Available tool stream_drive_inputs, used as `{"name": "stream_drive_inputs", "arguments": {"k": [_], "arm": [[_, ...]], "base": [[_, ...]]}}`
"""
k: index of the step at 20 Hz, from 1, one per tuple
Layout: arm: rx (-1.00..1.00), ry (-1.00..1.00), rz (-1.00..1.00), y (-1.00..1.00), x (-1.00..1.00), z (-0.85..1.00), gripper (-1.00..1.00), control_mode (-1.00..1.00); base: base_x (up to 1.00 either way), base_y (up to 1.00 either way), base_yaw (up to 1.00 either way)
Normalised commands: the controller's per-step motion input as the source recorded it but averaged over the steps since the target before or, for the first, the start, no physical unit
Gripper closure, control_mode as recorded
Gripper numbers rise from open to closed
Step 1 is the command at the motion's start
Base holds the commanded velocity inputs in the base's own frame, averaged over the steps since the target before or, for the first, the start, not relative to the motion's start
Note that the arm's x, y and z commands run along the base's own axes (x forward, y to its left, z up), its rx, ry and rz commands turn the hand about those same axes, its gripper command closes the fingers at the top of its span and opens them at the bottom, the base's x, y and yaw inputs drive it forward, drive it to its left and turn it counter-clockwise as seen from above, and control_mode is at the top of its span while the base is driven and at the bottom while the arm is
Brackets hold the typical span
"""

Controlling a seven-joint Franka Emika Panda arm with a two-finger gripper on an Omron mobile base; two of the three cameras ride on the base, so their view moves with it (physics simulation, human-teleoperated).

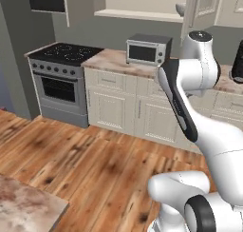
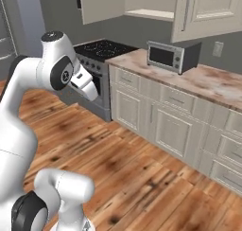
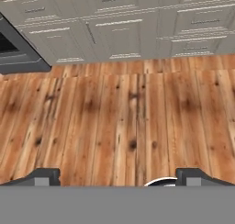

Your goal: Move the bowls from the cabinet to the plates on the dining table.

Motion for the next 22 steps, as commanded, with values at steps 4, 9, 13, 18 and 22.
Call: {"name": "stream_drive_inputs", "arguments": {"k": [4,9,13,18,22], "arm": [[0.00,0.00,0.00,0.00,0.00,0.00,-1.00,1.00],[0.00,0.00,0.00,0.00,0.00,0.00,-1.00,1.00],[0.00,0.00,0.00,0.00,0.00,0.00,-1.00,1.00],[0.00,0.00,0.00,0.00,0.00,0.00,-1.00,1.00],[0.00,0.00,0.00,0.00,0.00,0.00,-1.00,1.00]], "base": [[0.85,0.13,-0.07],[0.47,0.31,-0.17],[0.18,0.32,-0.27],[0.30,0.17,-0.27],[0.81,-0.49,-0.02]]}}
